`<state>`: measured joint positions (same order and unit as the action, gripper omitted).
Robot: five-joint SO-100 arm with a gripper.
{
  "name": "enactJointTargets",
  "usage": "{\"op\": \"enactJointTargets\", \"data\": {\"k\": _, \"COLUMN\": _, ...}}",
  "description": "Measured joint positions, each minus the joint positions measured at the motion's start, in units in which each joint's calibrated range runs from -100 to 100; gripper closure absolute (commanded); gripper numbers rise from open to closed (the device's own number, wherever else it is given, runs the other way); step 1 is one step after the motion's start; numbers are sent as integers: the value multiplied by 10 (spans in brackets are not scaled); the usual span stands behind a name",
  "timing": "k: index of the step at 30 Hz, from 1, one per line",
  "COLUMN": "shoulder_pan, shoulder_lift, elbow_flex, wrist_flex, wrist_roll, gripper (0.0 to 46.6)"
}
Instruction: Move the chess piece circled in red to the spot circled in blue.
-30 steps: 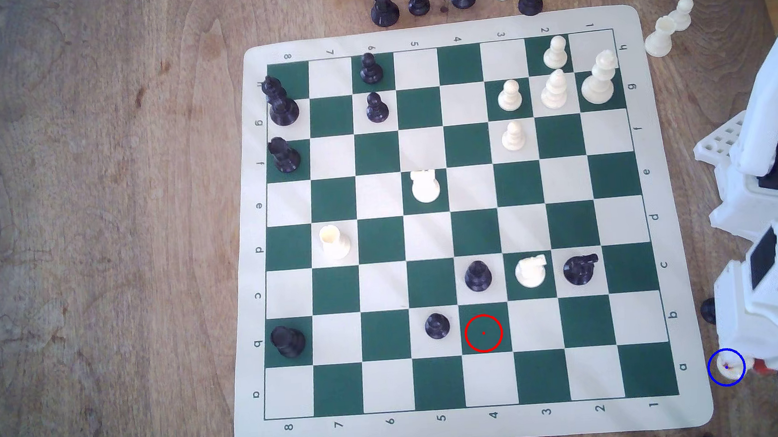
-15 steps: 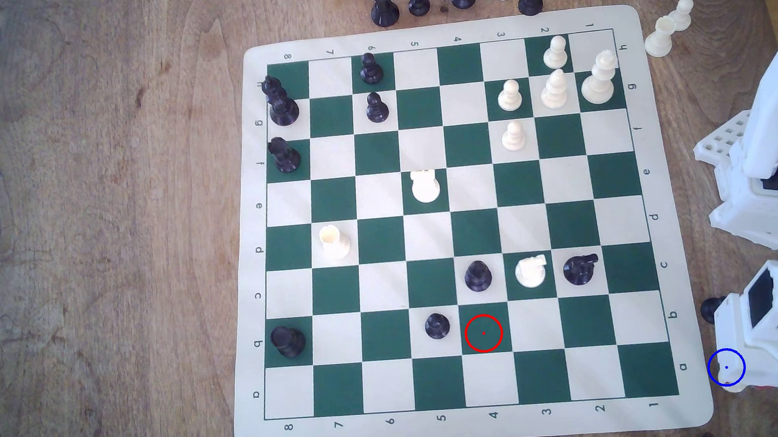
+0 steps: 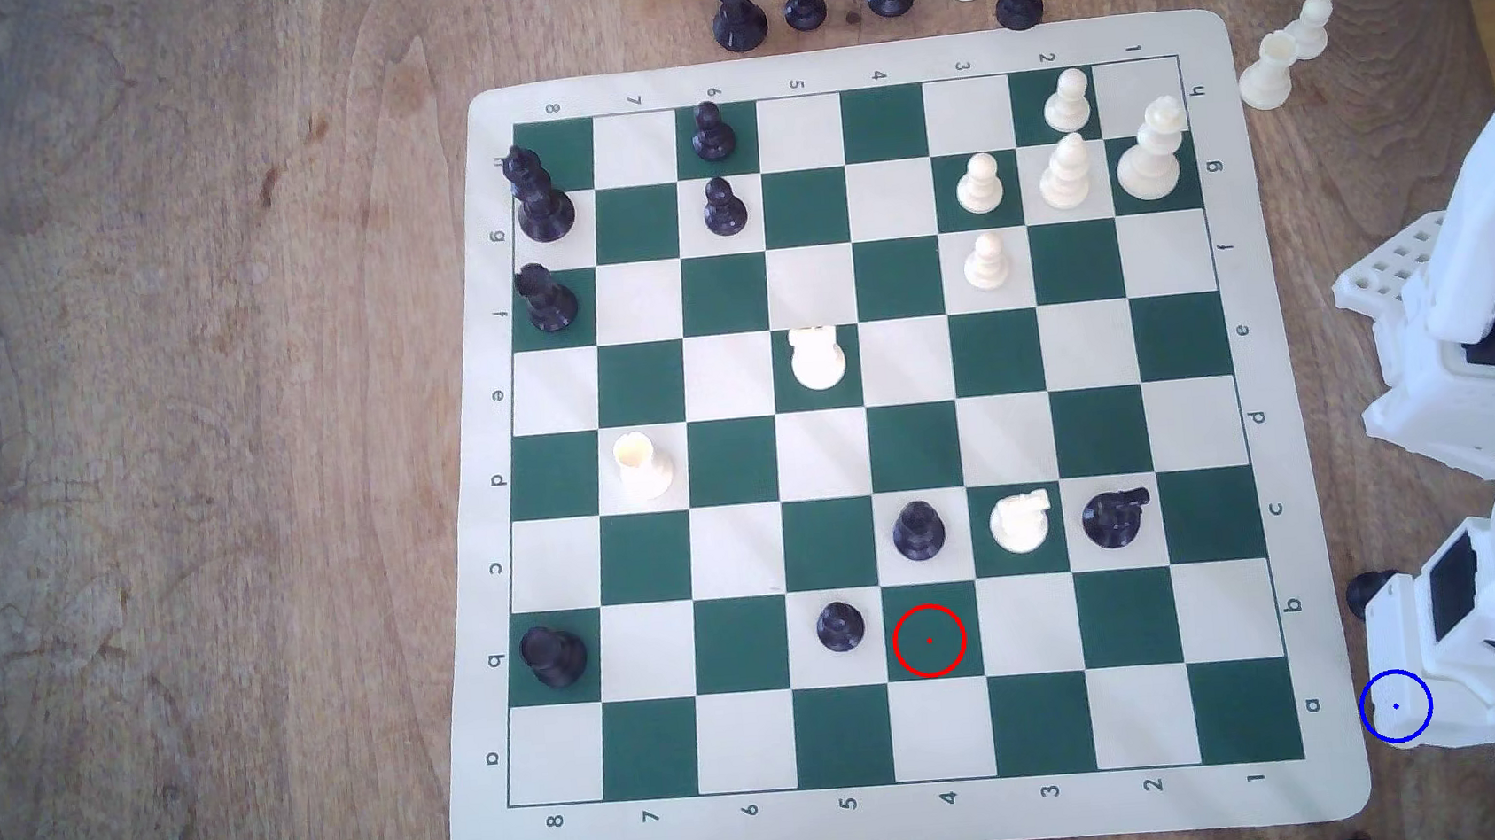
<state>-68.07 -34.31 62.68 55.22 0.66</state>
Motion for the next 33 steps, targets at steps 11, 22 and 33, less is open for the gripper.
{"op": "enactJointTargets", "data": {"k": 11, "shoulder_pan": 15, "shoulder_lift": 3, "elbow_flex": 0, "wrist_flex": 11, "wrist_roll": 3, "gripper": 276}}
{"op": "enactJointTargets", "data": {"k": 22, "shoulder_pan": 35, "shoulder_lift": -90, "elbow_flex": -50, "wrist_flex": 142, "wrist_roll": 3, "gripper": 263}}
{"op": "enactJointTargets", "data": {"k": 33, "shoulder_pan": 53, "shoulder_lift": -184, "elbow_flex": -63, "wrist_flex": 220, "wrist_roll": -1, "gripper": 271}}
